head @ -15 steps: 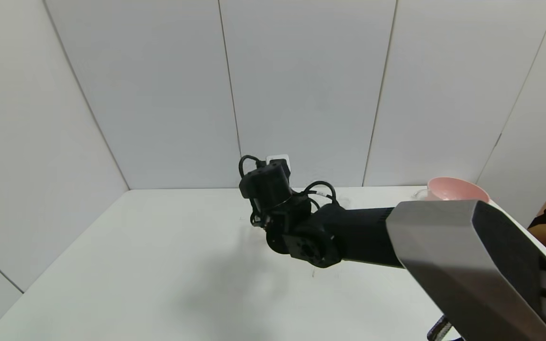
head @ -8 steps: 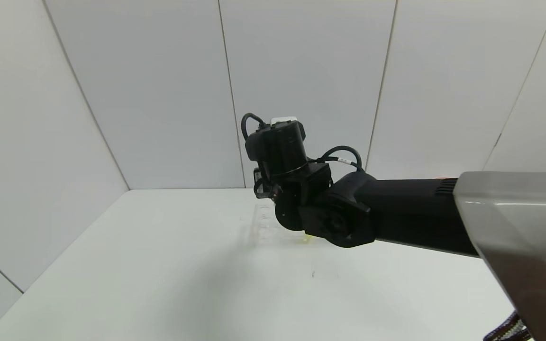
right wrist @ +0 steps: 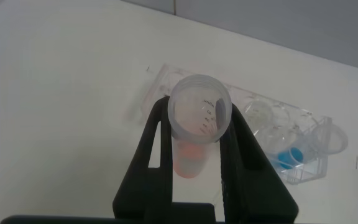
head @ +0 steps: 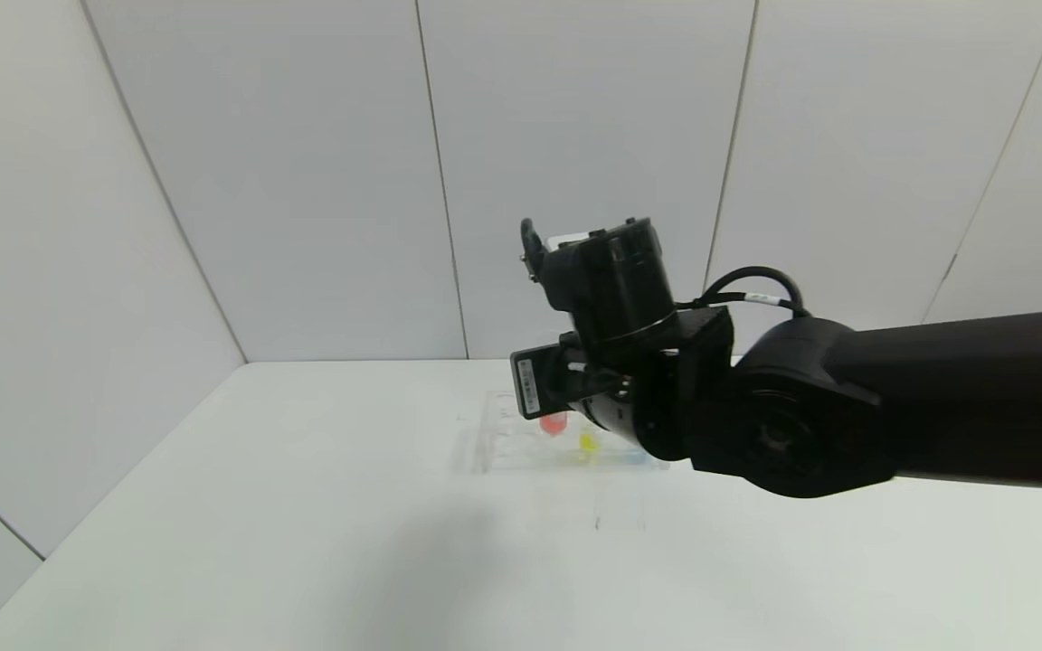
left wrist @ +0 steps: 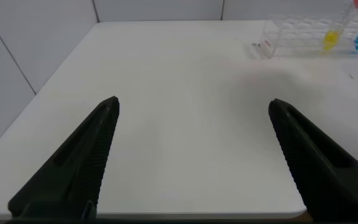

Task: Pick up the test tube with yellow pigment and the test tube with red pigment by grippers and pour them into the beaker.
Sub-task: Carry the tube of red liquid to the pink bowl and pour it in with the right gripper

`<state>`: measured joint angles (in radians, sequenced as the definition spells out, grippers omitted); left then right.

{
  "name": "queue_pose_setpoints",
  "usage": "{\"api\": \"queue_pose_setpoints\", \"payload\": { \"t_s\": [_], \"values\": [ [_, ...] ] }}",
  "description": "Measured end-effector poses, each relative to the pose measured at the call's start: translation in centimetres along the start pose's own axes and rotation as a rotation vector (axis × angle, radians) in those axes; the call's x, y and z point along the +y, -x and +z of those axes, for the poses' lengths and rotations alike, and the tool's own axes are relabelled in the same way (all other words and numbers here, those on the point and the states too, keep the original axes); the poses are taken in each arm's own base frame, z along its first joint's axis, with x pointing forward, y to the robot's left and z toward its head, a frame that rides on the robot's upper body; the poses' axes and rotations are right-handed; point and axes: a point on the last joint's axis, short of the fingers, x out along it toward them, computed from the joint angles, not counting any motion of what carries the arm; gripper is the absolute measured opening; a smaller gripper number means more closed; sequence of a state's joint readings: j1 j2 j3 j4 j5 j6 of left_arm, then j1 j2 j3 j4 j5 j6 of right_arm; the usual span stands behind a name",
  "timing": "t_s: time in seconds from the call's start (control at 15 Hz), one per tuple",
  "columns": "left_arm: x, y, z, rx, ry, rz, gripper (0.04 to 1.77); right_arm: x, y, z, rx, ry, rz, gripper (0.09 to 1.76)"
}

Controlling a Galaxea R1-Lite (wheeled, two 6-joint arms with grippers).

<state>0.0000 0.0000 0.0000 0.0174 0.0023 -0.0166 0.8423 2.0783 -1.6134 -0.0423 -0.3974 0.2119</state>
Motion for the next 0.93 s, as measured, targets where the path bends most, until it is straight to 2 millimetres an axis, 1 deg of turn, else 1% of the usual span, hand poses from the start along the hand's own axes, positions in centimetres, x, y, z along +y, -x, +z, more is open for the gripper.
{"api": "queue_pose_setpoints", "payload": {
  "t_s": [0.07,0.2,0.47,0.6,0.73,0.93],
  "values": [
    [0.0,0.0,0.0,0.000,0.000,0.000,1.72,-0.5,1.2,-0.3,0.022,0.017,0.051,0.50],
    [0.0,0.0,0.0,0.000,0.000,0.000,1.72,-1.6,3.3,-0.7,0.047,0.065,0.092,0.50],
    [0.0,0.0,0.0,0.000,0.000,0.000,1.72,-4.7,6.5,-1.8,0.037,0.151,0.209,0.50],
    [0.0,0.0,0.0,0.000,0.000,0.000,1.72,-6.8,7.9,-2.2,0.028,0.170,0.288,0.50],
    [0.0,0.0,0.0,0.000,0.000,0.000,1.72,-9.4,9.1,-2.6,0.023,0.185,0.366,0.50],
    [0.0,0.0,0.0,0.000,0.000,0.000,1.72,-13.3,10.4,-3.0,0.013,0.201,0.382,0.50]
  ]
}}
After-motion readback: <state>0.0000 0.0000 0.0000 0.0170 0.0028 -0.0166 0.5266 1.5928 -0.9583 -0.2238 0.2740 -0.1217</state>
